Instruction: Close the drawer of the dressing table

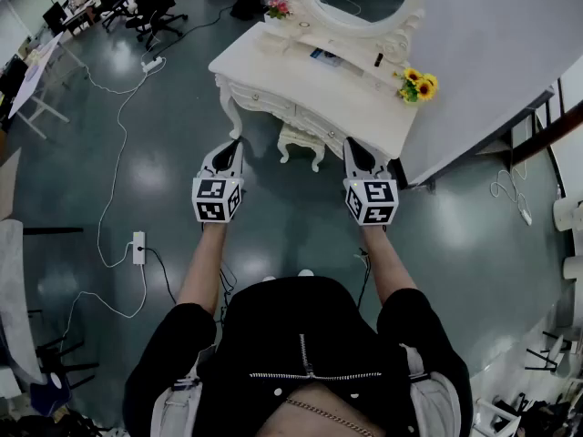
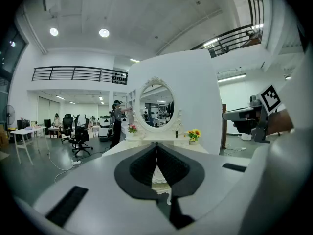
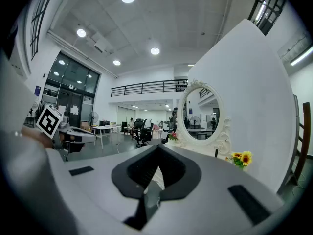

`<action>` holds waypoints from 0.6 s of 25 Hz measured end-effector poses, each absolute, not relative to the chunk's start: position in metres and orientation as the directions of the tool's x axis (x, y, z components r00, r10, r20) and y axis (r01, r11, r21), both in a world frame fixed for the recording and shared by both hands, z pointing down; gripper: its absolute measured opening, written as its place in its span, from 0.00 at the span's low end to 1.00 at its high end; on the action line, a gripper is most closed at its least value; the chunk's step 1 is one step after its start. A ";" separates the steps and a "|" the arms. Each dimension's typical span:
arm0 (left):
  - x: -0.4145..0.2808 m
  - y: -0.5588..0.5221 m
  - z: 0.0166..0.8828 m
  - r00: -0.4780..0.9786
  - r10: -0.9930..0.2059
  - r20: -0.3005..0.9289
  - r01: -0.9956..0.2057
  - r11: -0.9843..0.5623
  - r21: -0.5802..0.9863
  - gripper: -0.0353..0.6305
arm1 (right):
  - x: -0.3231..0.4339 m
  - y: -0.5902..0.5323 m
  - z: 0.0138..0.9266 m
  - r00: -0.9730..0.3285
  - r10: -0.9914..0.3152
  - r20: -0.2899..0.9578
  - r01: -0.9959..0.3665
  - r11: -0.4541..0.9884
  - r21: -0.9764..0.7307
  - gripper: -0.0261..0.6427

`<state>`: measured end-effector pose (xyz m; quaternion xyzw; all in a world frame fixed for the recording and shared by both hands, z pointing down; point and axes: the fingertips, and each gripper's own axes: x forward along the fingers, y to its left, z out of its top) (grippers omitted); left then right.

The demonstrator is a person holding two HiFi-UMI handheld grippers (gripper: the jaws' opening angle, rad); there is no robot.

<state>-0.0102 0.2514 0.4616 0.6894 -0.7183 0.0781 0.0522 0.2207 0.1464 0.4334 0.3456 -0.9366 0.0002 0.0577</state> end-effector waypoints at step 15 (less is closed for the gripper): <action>0.012 0.248 0.467 -0.061 -0.980 0.190 -0.998 0.059 -0.018 0.09 | 0.232 0.155 0.439 -0.836 -0.540 0.100 -0.534 0.842 0.081 0.05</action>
